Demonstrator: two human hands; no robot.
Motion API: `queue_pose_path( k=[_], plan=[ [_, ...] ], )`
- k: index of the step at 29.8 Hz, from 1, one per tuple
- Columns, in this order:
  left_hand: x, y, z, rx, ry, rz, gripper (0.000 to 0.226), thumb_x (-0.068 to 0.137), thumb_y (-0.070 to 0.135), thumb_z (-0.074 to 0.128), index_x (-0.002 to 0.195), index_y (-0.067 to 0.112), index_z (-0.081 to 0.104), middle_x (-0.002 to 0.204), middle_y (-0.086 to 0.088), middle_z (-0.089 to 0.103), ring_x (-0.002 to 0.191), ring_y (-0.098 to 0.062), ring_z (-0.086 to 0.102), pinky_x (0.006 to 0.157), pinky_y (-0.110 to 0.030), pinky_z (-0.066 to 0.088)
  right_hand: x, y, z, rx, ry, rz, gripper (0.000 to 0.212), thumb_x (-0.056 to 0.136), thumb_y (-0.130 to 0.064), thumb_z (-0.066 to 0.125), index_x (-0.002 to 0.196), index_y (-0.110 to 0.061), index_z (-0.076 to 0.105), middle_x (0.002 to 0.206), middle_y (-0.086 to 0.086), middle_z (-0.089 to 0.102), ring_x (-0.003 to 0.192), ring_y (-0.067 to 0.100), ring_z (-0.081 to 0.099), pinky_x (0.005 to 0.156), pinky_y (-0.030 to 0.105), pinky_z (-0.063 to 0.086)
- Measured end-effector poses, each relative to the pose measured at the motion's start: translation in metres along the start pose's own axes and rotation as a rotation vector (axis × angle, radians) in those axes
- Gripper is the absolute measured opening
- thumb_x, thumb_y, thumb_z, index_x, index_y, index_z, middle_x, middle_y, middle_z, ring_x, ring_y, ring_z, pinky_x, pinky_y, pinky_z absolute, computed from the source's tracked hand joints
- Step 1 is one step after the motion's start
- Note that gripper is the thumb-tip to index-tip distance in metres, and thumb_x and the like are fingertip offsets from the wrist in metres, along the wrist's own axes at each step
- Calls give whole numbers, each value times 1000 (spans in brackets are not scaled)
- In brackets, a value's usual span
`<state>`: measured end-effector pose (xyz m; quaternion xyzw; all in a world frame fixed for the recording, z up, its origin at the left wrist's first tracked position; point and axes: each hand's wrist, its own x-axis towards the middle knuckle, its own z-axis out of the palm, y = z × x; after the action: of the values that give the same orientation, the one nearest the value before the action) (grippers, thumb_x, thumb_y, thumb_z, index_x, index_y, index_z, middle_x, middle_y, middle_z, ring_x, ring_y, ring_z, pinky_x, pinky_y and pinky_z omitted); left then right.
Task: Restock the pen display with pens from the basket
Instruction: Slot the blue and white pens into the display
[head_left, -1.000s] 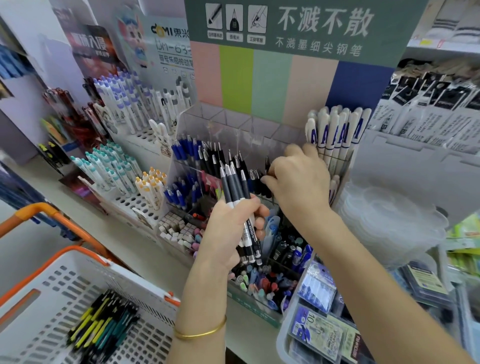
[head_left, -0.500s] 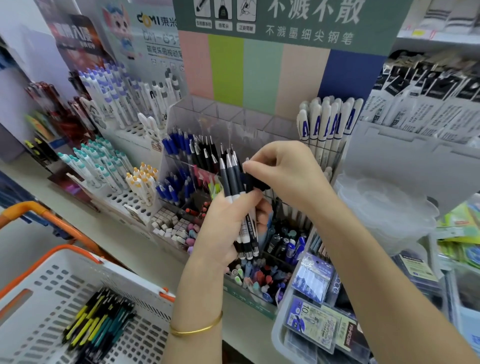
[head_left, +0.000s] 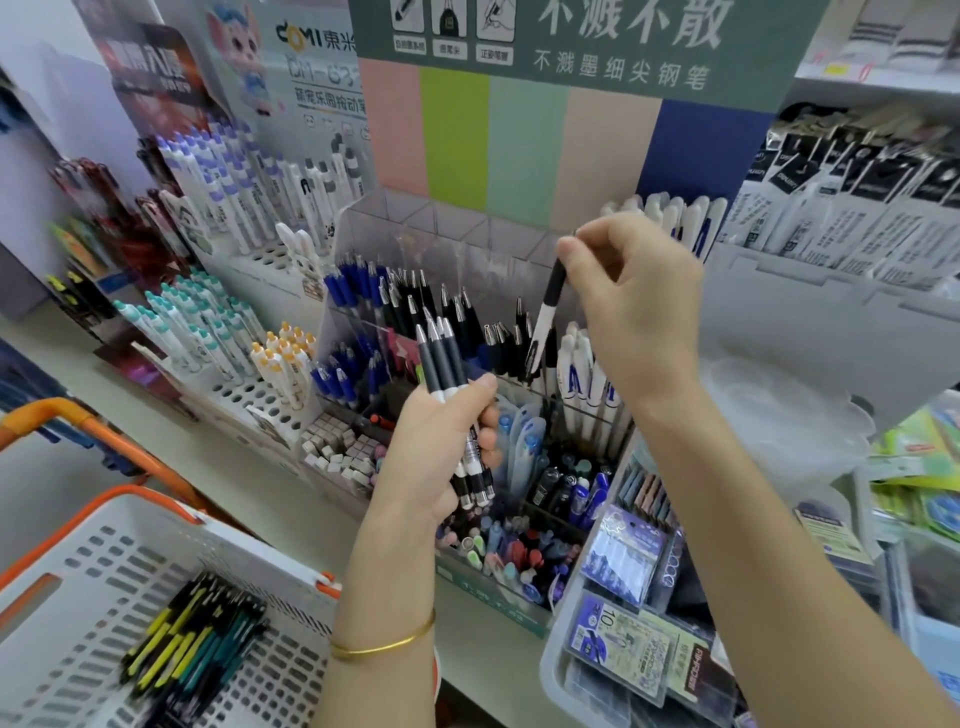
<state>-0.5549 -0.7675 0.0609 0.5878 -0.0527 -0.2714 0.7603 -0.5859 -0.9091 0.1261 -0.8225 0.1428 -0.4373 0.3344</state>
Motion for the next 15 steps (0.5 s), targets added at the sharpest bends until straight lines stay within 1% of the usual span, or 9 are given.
queue_pose_path(
  k=[1, 2, 4, 6, 8, 10, 12, 13, 15],
  plan=[
    [0, 0, 0, -1, -13, -2, 42, 96, 16, 58, 54, 15, 58, 60, -4, 47, 45, -11, 40, 38, -20, 37, -3, 3, 3, -60, -32, -14, 12, 92, -23, 61, 87, -15, 67, 70, -12, 58, 70, 11, 57, 68, 32, 49],
    [1, -1, 0, -7, -23, 0, 42, 96, 18, 59, 54, 15, 57, 59, -3, 46, 46, -11, 39, 39, -20, 37, -5, 5, 6, -125, -69, -23, 15, 92, -25, 60, 89, -14, 69, 74, -7, 62, 73, 15, 59, 68, 35, 49],
    [1, -1, 2, -29, -32, 16, 33, 94, 22, 60, 63, 12, 52, 60, -2, 46, 46, -11, 39, 40, -20, 38, -7, 7, 10, -218, -96, -49, 18, 93, -29, 59, 93, -14, 70, 80, -3, 67, 77, 18, 61, 67, 34, 47],
    [0, -1, 2, -44, -55, 36, 28, 89, 28, 62, 71, 13, 47, 61, -1, 46, 46, -10, 40, 40, -20, 38, -6, 8, 12, -196, -35, -81, 18, 92, -29, 60, 90, -15, 71, 81, -3, 68, 75, 17, 61, 65, 33, 46],
    [1, 0, 1, -51, -86, 57, 31, 80, 36, 63, 75, 12, 45, 62, -1, 46, 45, -9, 41, 40, -20, 38, -4, 5, 12, -136, 41, -103, 17, 91, -27, 60, 88, -14, 71, 79, -3, 68, 73, 17, 61, 64, 35, 48],
    [0, 1, 1, -58, -91, 67, 35, 77, 40, 63, 82, 12, 43, 61, 0, 46, 45, -8, 41, 39, -20, 39, -3, 3, 13, -123, 89, -142, 17, 90, -26, 60, 87, -13, 71, 78, -3, 68, 71, 16, 61, 63, 35, 49],
    [0, 1, 2, -85, -81, 72, 33, 80, 39, 61, 87, 13, 43, 61, 0, 46, 45, -9, 41, 39, -20, 38, -4, 1, 14, -127, 118, -175, 17, 90, -26, 60, 86, -13, 71, 77, -3, 68, 69, 16, 61, 61, 34, 49],
    [0, 2, 3, -92, -73, 71, 29, 85, 37, 60, 86, 12, 44, 61, 0, 47, 45, -9, 41, 39, -20, 38, -5, 1, 14, -136, 123, -187, 17, 90, -26, 60, 85, -13, 71, 76, -3, 69, 68, 16, 61, 60, 33, 48],
    [1, 2, 3, -98, -56, 57, 24, 96, 26, 56, 78, 11, 47, 62, -2, 48, 45, -11, 41, 39, -21, 38, -7, 3, 14, -195, 95, -205, 18, 88, -28, 62, 84, -13, 72, 76, -2, 69, 70, 18, 62, 59, 32, 48]
  ],
)
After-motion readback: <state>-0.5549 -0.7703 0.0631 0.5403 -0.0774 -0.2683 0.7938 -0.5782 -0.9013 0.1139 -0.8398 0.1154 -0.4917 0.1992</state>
